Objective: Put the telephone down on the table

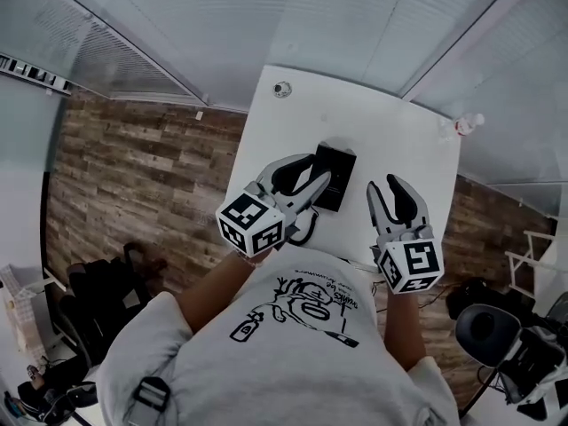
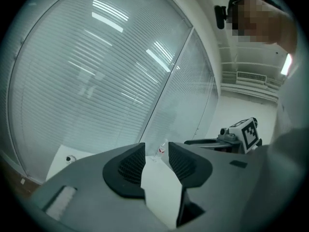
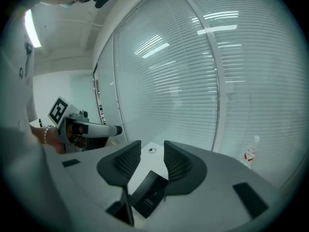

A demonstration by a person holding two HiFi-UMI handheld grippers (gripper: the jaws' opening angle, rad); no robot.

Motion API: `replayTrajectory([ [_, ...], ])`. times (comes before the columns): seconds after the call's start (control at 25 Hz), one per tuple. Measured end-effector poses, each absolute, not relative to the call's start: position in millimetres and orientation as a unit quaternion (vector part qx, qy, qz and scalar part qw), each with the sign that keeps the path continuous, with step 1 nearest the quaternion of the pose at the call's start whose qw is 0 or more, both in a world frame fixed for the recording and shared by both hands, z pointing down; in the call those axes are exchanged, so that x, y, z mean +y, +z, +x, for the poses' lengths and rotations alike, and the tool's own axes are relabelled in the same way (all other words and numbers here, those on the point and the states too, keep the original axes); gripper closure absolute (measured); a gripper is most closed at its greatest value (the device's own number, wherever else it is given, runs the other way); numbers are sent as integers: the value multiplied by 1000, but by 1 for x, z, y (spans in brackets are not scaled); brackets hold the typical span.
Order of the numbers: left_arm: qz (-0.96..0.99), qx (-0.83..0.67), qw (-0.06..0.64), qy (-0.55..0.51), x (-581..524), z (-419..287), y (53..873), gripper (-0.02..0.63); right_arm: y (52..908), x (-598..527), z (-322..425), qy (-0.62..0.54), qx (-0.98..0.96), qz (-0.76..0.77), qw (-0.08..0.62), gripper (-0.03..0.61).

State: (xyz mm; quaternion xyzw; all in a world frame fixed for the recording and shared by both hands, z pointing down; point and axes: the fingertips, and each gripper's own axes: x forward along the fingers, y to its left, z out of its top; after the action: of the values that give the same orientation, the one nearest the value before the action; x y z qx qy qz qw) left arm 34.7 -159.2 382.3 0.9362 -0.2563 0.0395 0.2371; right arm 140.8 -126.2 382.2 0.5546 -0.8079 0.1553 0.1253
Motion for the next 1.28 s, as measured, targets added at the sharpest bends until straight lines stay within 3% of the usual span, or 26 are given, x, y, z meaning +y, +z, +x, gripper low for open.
replayTrajectory([
  [0.76,949,-273,156,-1,-133,26,318,486,315,-100,129,74,-807,576,104,476],
  [1.28,952,-270,147,-2,-121,30,311,486,309,-89,124,62,-811,573,102,480],
])
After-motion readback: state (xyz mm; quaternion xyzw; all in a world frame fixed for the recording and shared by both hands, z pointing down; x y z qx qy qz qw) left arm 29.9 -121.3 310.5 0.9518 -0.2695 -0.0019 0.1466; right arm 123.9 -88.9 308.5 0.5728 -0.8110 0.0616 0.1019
